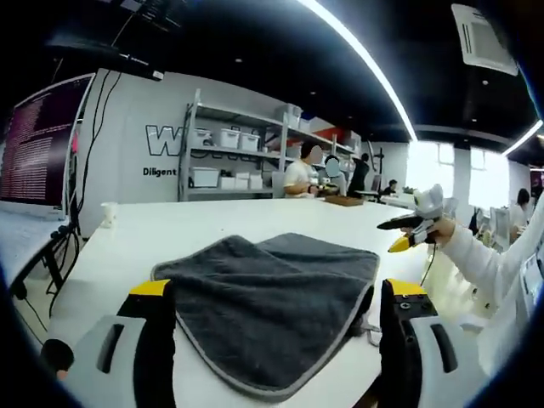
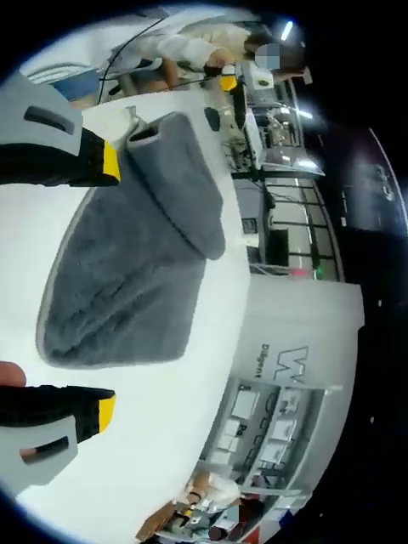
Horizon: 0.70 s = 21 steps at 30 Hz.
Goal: Open the folded towel by lifting each exposed corner and separating the folded layers until the towel lies flat within the target outline without major curled edges
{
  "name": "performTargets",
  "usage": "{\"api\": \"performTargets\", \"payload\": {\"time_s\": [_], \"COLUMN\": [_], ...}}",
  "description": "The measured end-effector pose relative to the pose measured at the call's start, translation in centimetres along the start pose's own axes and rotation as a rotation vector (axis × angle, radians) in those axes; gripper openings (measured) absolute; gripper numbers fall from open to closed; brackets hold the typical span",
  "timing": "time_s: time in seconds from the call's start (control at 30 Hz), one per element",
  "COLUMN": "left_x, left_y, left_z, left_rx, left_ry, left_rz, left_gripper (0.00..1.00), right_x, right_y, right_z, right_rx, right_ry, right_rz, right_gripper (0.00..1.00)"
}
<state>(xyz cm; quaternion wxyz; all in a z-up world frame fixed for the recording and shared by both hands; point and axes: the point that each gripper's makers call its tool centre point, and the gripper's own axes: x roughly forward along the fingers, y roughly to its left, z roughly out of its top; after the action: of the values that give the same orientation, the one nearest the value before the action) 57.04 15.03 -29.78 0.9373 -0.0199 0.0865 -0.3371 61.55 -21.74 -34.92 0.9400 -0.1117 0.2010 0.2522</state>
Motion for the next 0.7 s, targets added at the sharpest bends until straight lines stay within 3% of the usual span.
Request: {"api": "performTargets", "payload": {"time_s": [0.13,0.33,0.7], "left_x": [-0.2,-0.1,0.0], "left_y": [0.0,0.0,0.5], "left_z": [0.1,-0.5,-1.0], "left_rx": [0.009,0.022,0.027], "left_ry": [0.000,0.023,0.040], "left_rz": [-0.001,-0.001,0.005], "left_gripper": [0.99,0.99,0.99], "right_x": [1.2,4.1,9.0], "right_y": [-1.4,-3.4,-7.2], "right_z": [0.8,0.9,5.1], "right_rx": [-0.021,-0.047,-0.058], "right_ry": [-0.029,0.020,-0.053], "right_rz": [0.034,0.091,0.086], "right_gripper": [0.96,0.97,0.90]}}
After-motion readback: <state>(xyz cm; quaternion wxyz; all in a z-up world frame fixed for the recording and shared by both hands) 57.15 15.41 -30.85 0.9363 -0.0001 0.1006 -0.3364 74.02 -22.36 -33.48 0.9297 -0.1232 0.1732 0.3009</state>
